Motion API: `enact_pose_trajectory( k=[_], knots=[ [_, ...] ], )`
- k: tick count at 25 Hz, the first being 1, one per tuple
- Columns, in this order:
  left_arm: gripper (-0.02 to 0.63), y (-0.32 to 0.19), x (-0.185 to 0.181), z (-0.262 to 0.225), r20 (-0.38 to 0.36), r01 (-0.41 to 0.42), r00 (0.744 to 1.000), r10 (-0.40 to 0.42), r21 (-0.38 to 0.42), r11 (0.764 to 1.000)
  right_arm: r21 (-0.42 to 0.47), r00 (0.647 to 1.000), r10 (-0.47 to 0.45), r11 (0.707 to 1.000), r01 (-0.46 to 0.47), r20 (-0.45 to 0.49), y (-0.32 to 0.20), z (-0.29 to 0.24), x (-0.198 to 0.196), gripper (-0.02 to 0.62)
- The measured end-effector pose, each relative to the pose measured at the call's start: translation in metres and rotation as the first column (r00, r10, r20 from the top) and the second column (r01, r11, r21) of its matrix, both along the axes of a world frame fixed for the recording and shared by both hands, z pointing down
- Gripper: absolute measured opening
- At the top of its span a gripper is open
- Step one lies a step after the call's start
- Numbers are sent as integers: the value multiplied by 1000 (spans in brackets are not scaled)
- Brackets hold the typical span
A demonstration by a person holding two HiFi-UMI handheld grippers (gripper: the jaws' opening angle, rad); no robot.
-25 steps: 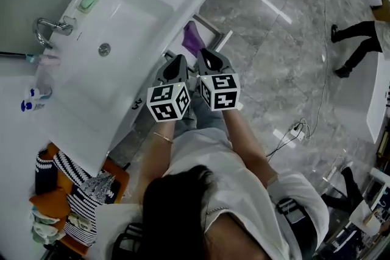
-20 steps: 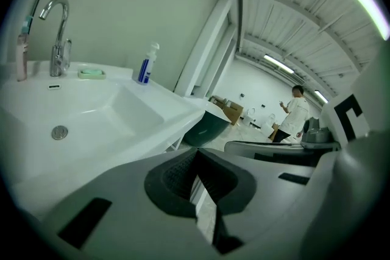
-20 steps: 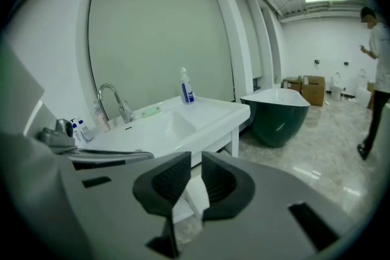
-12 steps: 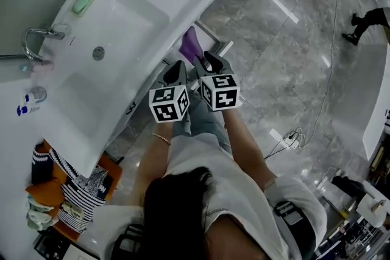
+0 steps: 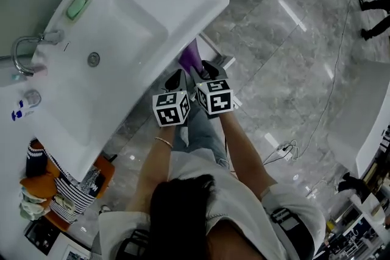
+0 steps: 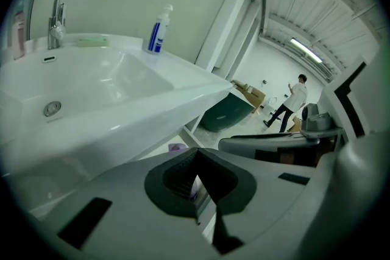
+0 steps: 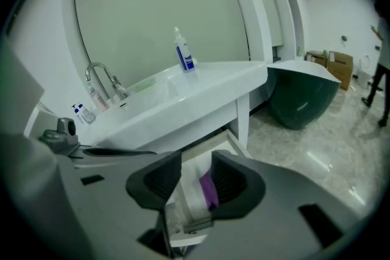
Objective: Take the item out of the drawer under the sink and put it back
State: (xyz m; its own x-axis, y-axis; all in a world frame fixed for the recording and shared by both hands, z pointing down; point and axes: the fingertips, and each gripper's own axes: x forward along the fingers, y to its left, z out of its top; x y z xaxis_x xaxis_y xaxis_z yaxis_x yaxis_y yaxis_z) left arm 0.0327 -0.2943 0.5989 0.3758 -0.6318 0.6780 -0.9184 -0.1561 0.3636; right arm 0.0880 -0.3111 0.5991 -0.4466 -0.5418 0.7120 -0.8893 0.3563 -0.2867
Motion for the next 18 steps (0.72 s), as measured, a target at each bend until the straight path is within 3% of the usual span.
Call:
enact_pose_trajectory(
  k=[10, 18],
  knots=[
    [3, -21, 0, 67, 48, 12, 999, -8, -85, 996, -105, 997, -76, 992, 74, -10, -26, 73, -6, 166],
    [3, -24, 5, 112, 43, 55, 998, -48, -165, 985, -188, 995, -94, 978, 89, -20, -37, 128, -9, 187]
  ],
)
